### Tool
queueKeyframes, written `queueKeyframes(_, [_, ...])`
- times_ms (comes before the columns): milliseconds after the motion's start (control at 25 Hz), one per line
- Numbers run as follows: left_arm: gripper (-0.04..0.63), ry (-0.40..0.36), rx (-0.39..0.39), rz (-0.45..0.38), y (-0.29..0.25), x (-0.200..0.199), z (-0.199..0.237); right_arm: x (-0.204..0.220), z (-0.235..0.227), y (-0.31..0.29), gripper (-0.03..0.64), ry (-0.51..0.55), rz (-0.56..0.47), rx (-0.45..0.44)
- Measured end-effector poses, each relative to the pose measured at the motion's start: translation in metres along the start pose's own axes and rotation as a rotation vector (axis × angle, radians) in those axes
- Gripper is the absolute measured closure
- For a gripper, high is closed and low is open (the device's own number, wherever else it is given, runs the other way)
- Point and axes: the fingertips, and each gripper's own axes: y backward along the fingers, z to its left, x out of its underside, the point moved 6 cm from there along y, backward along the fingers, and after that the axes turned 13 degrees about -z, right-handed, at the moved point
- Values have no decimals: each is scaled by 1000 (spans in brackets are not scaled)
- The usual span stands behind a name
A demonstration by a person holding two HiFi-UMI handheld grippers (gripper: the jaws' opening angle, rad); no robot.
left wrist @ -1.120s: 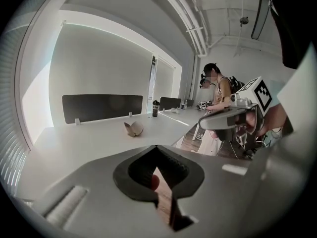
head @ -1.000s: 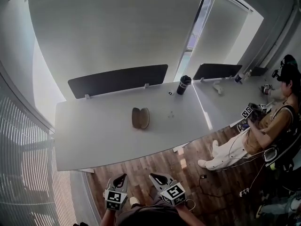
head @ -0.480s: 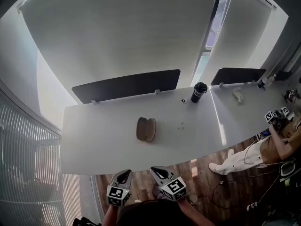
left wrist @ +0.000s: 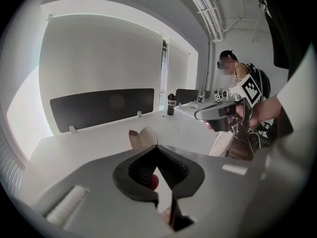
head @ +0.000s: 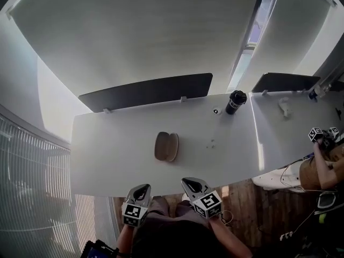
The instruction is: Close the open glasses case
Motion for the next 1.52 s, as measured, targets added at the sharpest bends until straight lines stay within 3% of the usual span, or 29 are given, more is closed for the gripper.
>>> queueKeyframes(280, [589, -2, 58, -30, -46, 3, 42, -13, -23, -37, 609, -1, 3, 73])
queueKeyframes(440, [589, 42, 93, -47, -62, 14, 60, -17, -30, -58, 609, -2, 17, 146])
queueKeyframes(640, [589, 9, 166, -45, -88, 24, 84, -15, -53, -82, 609, -31, 30, 206])
queueKeyframes(840, [589, 4, 175, -42, -126, 27, 102, -10, -76, -99, 609, -43, 76, 184])
queueKeyframes(1520, [589, 47, 186, 126, -199, 61, 106, 5, -124, -119, 609, -81, 159, 180])
